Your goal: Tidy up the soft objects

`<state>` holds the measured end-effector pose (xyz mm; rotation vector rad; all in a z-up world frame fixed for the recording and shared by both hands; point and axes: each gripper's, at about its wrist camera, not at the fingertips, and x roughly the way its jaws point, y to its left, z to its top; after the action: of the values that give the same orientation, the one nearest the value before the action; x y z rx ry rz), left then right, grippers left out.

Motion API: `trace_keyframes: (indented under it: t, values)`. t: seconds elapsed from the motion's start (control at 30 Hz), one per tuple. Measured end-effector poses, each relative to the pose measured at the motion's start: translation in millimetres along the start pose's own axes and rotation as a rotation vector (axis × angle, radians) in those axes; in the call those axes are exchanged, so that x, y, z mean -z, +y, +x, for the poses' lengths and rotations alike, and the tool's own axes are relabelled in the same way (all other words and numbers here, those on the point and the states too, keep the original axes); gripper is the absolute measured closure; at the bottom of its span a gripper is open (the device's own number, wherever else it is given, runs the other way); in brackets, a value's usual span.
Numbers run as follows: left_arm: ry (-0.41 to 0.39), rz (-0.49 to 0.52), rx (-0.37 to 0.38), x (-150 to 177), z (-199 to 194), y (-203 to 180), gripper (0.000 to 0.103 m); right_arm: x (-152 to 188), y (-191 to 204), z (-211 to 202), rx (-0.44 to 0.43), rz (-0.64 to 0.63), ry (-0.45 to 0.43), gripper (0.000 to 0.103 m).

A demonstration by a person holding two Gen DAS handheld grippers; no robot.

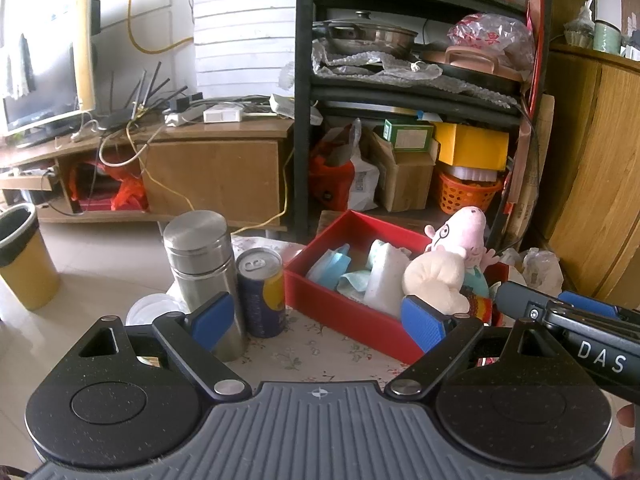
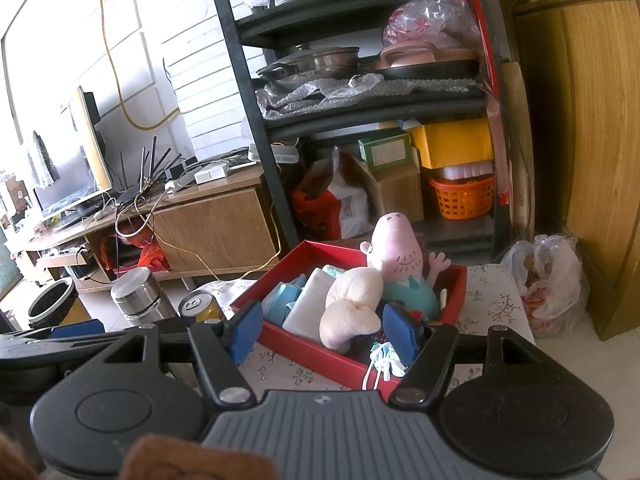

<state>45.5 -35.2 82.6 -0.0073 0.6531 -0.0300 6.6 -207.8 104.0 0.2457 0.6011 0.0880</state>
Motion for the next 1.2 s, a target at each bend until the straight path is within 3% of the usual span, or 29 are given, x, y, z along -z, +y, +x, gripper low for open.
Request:
trace_keyframes:
  t: [1.2]
  values:
    - [-0.008,0.023,-0.018,-4.3,-0.6,3.1,0.013,1.6,-0.5,0.3,-0.001,0.006,-0.008,0.065]
